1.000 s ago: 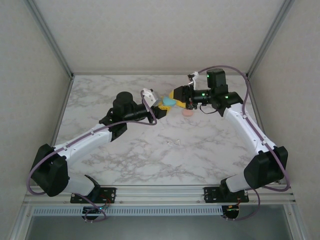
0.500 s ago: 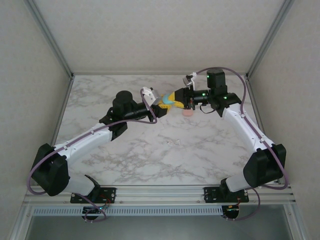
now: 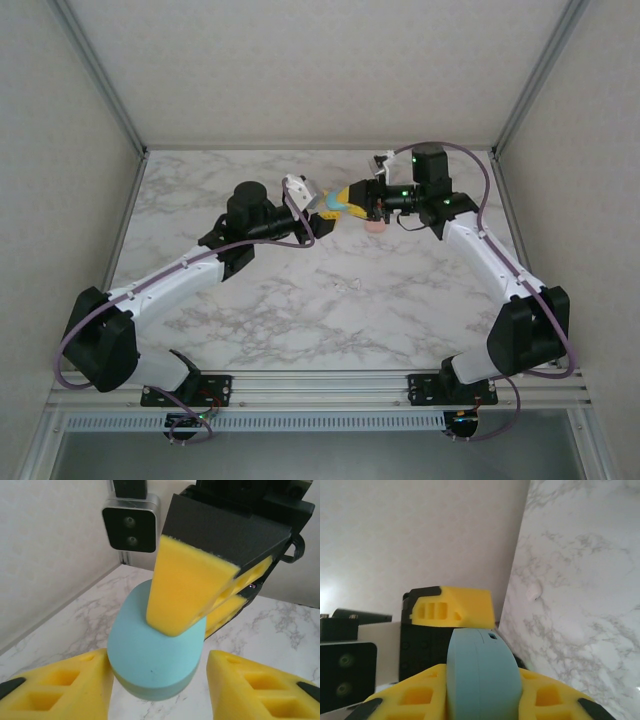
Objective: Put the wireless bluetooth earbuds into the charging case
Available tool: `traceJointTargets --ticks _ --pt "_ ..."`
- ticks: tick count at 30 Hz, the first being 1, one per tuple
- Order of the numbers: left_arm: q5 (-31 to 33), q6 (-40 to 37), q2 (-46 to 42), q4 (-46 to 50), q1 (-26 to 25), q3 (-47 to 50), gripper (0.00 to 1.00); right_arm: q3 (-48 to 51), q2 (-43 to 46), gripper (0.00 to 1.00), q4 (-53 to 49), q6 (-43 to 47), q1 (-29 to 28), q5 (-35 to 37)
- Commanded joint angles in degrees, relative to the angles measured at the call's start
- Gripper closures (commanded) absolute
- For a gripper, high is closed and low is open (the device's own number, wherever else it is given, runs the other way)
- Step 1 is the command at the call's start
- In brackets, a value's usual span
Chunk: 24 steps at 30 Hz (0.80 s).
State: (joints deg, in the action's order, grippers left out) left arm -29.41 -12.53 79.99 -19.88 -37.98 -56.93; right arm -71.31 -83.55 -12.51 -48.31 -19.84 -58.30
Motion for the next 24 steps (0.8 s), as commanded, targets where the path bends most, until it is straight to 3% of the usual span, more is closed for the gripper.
traceJointTargets --ticks 1,8,11,16,21,24 --pt "0.8 -0.7 -1.7 0.4 0.3 0.4 0.47 1.9 2.5 0.86 6.1 -3.4 0.4 6.3" --pt "6.4 4.2 -6.4 -4.3 2.6 6.4 0.36 6.5 0.8 0.86 3.0 -0.4 1.2 24.2" --pt "9.5 5.7 -9.0 -4.8 3.4 8.7 0.34 8.5 -3.6 0.86 6.6 -0.7 1.3 24.9" --pt "16.9 9.8 -13.5 -4.2 5.5 11.7 0.22 7.4 -14.4 0.86 6.3 0.3 1.1 26.1" --pt "24.5 17.1 -15.5 3.3 8.2 9.8 0.11 1.8 -23.4 0.84 2.6 3.8 0.2 28.6" --pt "25.4 19.2 -16.1 5.4 9.6 9.4 0.01 -1.9 -28.2 0.84 0.9 5.8 -0.7 28.9"
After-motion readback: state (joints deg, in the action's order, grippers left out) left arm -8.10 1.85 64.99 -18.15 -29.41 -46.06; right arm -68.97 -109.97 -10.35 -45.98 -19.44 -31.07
